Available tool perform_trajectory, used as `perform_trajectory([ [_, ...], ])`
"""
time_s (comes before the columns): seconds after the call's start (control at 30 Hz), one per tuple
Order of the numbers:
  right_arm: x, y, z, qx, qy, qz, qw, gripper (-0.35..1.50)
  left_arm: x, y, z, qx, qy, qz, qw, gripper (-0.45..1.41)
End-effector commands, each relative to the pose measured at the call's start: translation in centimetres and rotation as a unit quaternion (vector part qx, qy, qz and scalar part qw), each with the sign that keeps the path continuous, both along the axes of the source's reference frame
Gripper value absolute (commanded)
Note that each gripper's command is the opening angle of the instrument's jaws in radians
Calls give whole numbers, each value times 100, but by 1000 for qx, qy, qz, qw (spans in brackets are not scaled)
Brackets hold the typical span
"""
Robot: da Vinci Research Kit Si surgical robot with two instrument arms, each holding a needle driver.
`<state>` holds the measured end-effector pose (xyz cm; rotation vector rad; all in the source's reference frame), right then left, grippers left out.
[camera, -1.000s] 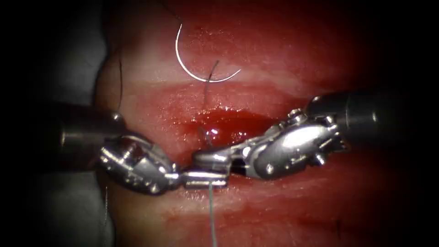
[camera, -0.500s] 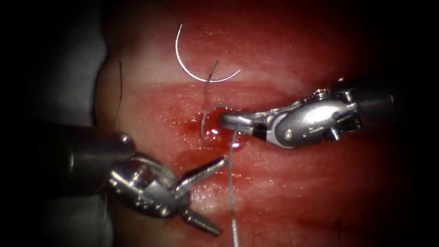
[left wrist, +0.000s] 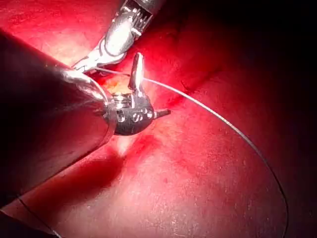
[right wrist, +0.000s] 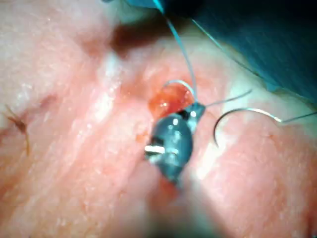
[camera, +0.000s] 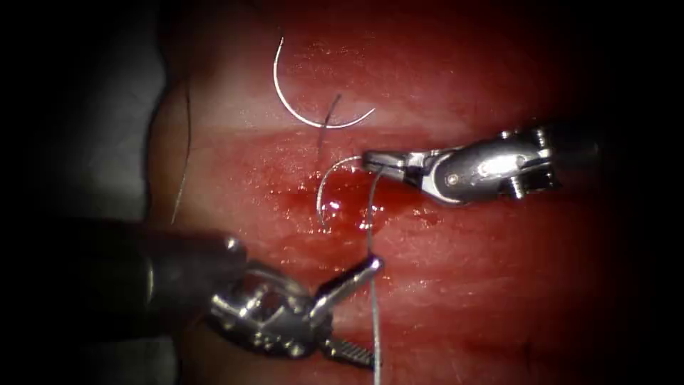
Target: Wound Closure
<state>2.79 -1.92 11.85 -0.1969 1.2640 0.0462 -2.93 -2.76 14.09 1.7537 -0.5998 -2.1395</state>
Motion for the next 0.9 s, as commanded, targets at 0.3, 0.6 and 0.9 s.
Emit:
perform_trajectory([
  [0.3, 5, 0, 11, 8, -1, 6, 1000, -35, -7, -14, -2, -12, -2, 8, 1000, 126],
  [0.6, 5, 0, 12, 8, -3, 7, 1000, -35, -8, -19, -6, -14, -16, 26, 999, 76],
  [0.9, 5, -1, 11, 8, -3, 7, 1000, -35, -1, -16, -7, -13, -25, 36, 999, -45],
])
